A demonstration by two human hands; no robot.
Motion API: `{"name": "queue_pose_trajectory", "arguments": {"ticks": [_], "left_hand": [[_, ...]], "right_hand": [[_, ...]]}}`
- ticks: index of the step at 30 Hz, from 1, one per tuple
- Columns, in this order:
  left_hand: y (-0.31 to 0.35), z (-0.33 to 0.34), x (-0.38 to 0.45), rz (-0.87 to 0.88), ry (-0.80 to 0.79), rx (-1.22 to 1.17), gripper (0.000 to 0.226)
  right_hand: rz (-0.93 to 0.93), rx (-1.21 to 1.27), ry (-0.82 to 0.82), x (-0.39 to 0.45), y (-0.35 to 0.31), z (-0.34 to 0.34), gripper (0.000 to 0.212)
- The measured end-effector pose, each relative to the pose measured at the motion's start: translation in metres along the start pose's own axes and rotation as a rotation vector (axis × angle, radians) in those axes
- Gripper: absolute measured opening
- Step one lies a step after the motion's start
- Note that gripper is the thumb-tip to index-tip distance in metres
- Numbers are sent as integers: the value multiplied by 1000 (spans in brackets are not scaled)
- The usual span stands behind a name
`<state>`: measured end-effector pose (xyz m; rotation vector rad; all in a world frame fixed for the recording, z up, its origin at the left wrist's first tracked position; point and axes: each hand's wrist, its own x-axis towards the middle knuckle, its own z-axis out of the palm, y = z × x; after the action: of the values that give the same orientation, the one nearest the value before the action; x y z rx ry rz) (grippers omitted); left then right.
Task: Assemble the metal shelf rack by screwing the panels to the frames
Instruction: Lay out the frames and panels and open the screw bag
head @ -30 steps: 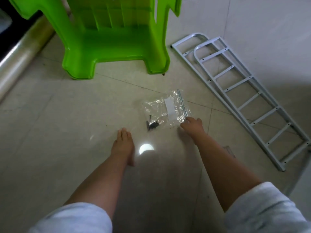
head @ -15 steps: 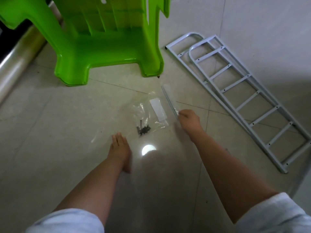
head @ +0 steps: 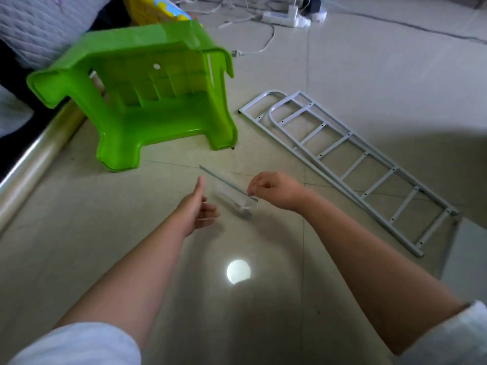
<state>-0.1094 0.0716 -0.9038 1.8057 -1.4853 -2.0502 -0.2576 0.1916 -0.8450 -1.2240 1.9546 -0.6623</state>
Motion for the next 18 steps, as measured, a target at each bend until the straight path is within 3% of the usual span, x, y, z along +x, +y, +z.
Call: {"name": "queue_pose_trajectory", "arguments": {"ticks": [6,9,18], "left_hand": [[18,26,-25,51,38,25,17],[18,25,-35,-12,-27,80,24],[42,36,-70,164,-218,202,22]], "right_hand": [[142,-37,-272,-18,-10,-6,22],[230,-5,-371,-27,-11,-12,25],[189,89,-265,-27,-18,-24,26]]}}
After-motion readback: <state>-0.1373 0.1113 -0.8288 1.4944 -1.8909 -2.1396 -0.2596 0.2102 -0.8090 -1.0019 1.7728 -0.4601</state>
